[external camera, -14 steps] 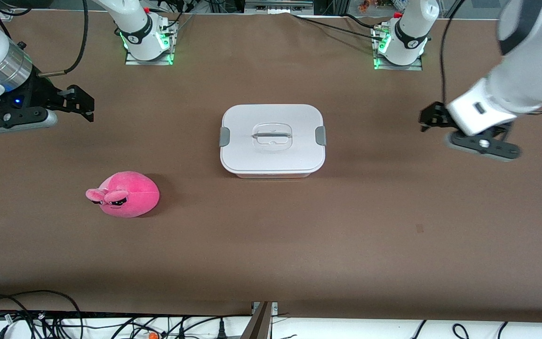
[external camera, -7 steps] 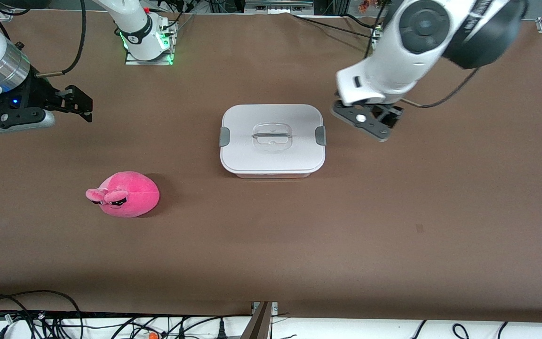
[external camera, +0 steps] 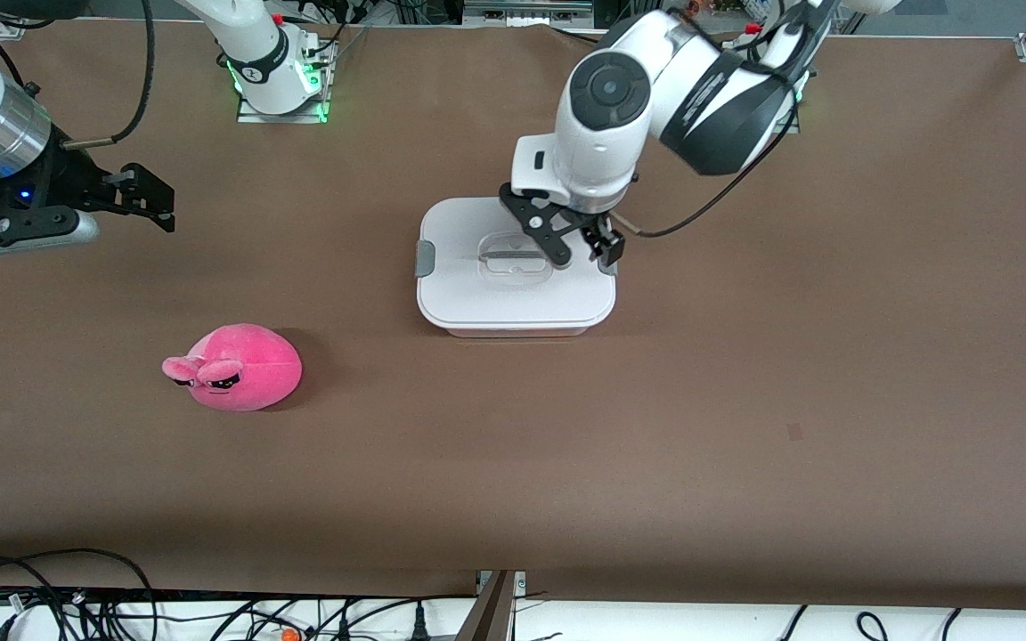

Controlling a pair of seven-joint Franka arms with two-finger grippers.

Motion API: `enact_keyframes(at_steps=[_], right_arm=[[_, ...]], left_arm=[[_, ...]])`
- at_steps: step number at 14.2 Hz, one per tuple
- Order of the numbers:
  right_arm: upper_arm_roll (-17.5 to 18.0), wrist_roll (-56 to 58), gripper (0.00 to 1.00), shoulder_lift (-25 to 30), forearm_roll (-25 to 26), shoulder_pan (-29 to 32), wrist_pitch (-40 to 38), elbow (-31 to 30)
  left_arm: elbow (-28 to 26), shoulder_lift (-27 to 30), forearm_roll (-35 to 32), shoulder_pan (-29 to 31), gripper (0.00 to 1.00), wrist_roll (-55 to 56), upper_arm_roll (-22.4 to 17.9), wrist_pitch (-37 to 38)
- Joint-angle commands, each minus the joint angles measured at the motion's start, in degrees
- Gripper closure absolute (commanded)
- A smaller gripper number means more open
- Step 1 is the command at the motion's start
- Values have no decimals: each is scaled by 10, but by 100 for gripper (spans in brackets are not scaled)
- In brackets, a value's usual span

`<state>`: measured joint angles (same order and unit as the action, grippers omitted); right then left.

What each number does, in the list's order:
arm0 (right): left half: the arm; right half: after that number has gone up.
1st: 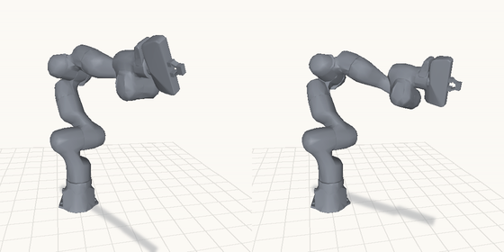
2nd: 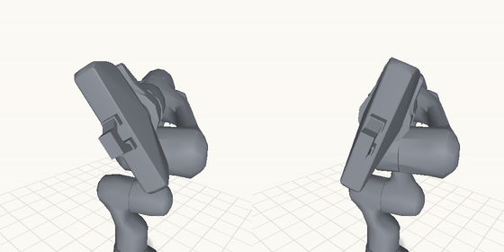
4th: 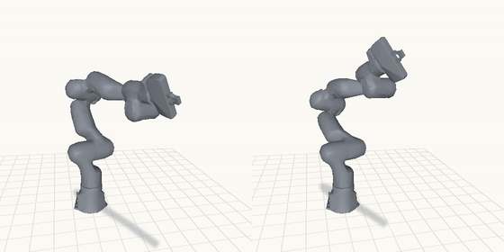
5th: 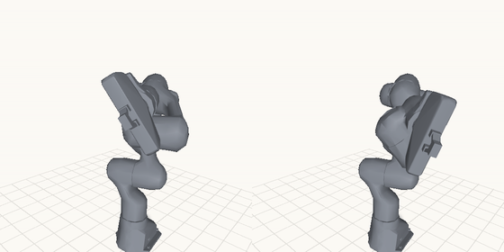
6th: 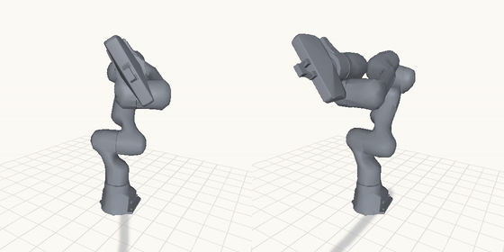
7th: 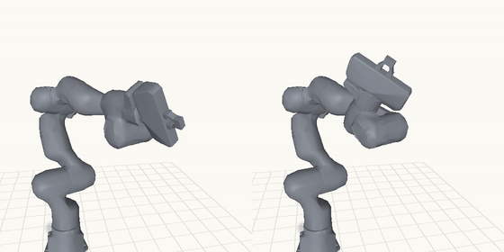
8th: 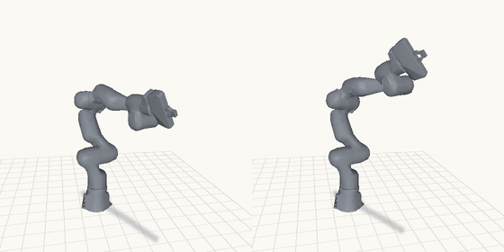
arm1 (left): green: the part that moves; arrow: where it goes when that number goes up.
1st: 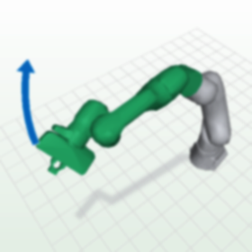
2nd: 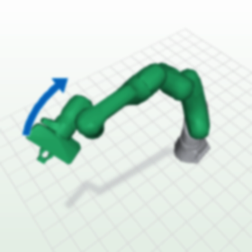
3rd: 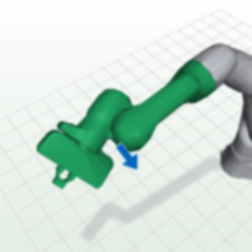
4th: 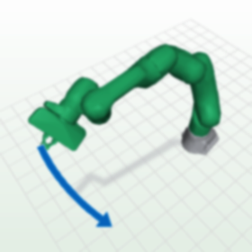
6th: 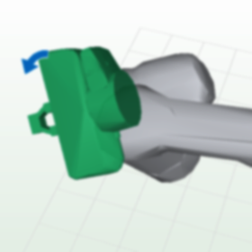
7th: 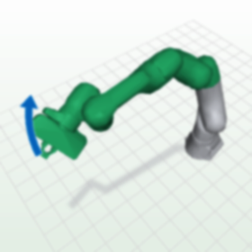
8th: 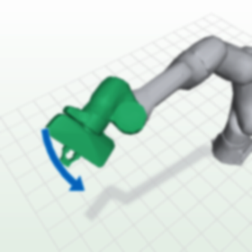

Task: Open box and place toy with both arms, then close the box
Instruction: 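Lower the left gripper onto the lid handle and grasp it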

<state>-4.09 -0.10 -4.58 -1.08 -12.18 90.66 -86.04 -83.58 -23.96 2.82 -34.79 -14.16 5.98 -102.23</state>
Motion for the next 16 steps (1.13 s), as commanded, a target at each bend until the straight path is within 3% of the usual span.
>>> enact_keyframes(at_steps=[1, 5, 11, 16], right_arm=[[-16, 3, 0, -10, -27, 12, 6, 7], [-14, 4, 0, -19, -19, 22, 7, 7], [-14, 28, 0, -42, 12, 16, 0, 6], [-14, 33, 0, -50, 8, 18, -2, 4]], left_arm=[[20, -29, 3, -26, 0, -67, -9, -27], [18, -61, -2, -42, 0, -143, -9, -82], [15, -95, -49, -68, 0, -148, -9, -134], [11, -101, -56, -78, 3, -148, -8, -141]])
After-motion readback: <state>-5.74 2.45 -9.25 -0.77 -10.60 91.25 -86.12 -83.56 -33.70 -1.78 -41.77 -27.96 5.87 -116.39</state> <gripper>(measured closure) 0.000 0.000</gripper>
